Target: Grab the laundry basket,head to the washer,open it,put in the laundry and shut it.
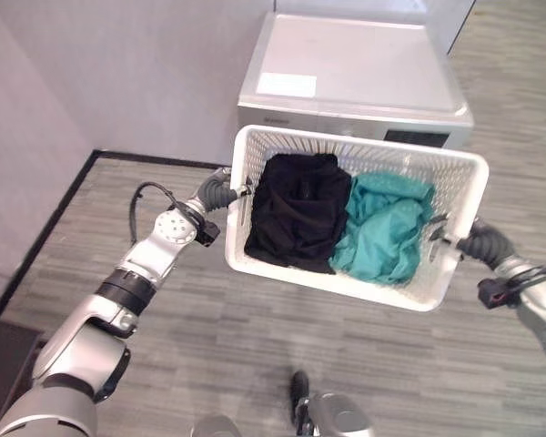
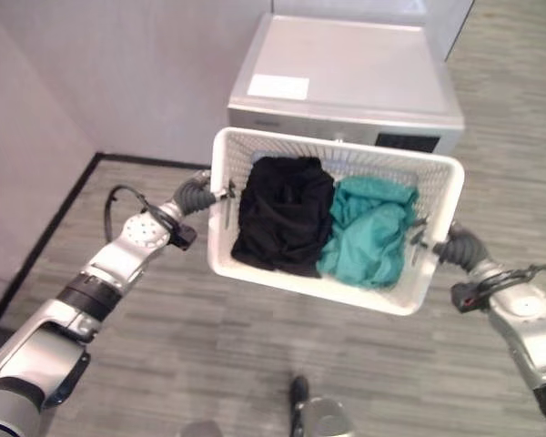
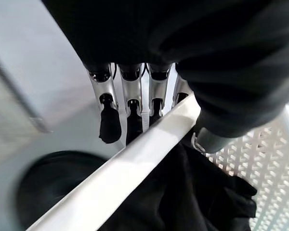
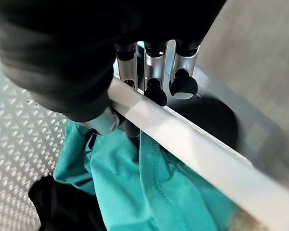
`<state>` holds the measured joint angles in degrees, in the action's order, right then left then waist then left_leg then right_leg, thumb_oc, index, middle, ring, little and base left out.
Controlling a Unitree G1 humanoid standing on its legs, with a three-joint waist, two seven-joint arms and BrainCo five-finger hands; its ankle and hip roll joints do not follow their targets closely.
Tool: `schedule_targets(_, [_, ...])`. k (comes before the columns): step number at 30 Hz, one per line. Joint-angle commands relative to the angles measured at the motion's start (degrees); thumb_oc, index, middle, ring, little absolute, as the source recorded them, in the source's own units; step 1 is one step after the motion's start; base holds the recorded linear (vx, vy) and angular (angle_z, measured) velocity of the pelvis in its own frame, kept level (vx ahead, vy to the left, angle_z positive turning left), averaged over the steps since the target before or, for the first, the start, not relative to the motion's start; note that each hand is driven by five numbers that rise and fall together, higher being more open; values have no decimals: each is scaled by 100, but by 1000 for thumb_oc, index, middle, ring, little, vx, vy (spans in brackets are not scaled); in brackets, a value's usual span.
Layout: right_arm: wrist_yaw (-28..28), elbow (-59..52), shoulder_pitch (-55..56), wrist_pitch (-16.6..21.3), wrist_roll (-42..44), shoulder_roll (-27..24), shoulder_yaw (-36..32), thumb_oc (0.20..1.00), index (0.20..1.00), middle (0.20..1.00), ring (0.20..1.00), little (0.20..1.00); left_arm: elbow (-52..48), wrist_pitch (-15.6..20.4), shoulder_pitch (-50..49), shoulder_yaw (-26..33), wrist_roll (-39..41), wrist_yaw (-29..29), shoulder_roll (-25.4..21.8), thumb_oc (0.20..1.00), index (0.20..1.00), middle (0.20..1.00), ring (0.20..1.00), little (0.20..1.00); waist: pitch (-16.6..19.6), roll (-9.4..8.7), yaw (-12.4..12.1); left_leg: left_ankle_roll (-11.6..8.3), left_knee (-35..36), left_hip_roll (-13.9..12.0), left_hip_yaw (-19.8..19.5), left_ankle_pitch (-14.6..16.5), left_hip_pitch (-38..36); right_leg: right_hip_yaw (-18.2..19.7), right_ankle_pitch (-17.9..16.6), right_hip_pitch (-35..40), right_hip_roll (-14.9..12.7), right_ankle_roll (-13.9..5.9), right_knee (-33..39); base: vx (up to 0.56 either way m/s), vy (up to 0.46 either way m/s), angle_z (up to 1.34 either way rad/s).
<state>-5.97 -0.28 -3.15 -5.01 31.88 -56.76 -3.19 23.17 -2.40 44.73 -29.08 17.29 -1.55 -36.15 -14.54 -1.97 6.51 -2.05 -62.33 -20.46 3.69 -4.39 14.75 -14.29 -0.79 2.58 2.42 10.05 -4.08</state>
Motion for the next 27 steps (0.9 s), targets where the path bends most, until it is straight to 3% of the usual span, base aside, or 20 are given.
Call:
schedule_targets(1, [311,12,-233,478,62,-157,-430,200,200,200,200,200,150,411,441,464,204,430,-373,200,200,200,200,200,355,-139,-119,88,2072,874,40,309,-460,640,248,-70,-336,-890,284,111,68,-18])
schedule_targets(3, [307,-181,-146,536,53,5,-467,200,200,200,200,200,244,456,401,566,217,461,-419,200,200,200,200,200,320,-151,-213,45,3114,1285,-93,453,-414,825,250,11,-367,-986,267,123,82,-38])
schedule_targets(4, [308,-186,-142,534,52,9,-472,200,200,200,200,200,245,457,404,564,217,460,-420,200,200,200,200,200,328,-179,-215,54,3177,1315,-75,407,-432,830,238,2,-397,-990,273,150,96,-78])
schedule_targets(6, [310,-218,-214,619,23,113,-438,200,200,200,200,200,326,500,314,698,223,503,-555,200,200,200,200,200,346,-128,-351,-54,4756,1684,-533,384,-631,1118,260,138,-371,-1134,389,219,112,-97])
schedule_targets(7, [307,-198,-237,639,38,175,-429,200,200,200,200,200,385,521,273,731,240,509,-610,200,200,200,200,200,369,-84,-390,-136,5222,1733,-778,177,-652,1208,279,213,-343,-1150,438,245,95,-97])
schedule_targets(9, [332,-142,-215,651,57,286,-472,200,200,200,200,200,552,526,301,713,230,527,-617,200,200,200,200,200,387,-18,-373,-196,5686,1715,-827,-13,-676,1247,363,314,-323,-1161,453,197,77,-128])
schedule_targets(12, [347,-203,-157,673,54,321,-551,200,200,200,200,200,714,548,395,661,87,523,-609,200,200,200,200,200,526,113,-311,-167,5910,1651,-595,62,-1033,1405,497,411,-358,-1206,364,217,150,-94])
schedule_targets(18, [326,-192,-368,670,198,227,-333,200,200,200,200,200,845,579,534,569,241,544,-994,200,200,200,200,200,674,157,-367,-89,6025,1667,-373,149,-1408,1651,546,423,-427,-1267,267,121,51,-28])
schedule_targets(23, [394,31,-494,678,290,-237,-559,200,200,200,200,200,863,593,804,403,310,555,-1054,200,200,200,200,200,695,123,-365,-128,5966,1606,-375,123,-1393,1610,584,500,-388,-1225,308,36,-64,3])
schedule_targets(24, [463,370,-696,667,369,-522,-558,200,200,200,200,200,942,579,1077,215,316,576,-1037,200,200,200,200,200,678,93,-358,-201,5889,1523,-416,58,-1290,1541,619,520,-323,-1176,325,3,-150,64])
schedule_targets(27, [541,905,-1191,659,420,-846,-283,200,200,200,200,200,1109,582,1488,-46,320,608,-954,200,200,200,200,200,559,-8,-357,-286,5280,1451,-501,84,-905,1411,652,561,-265,-1086,307,-35,-156,83])
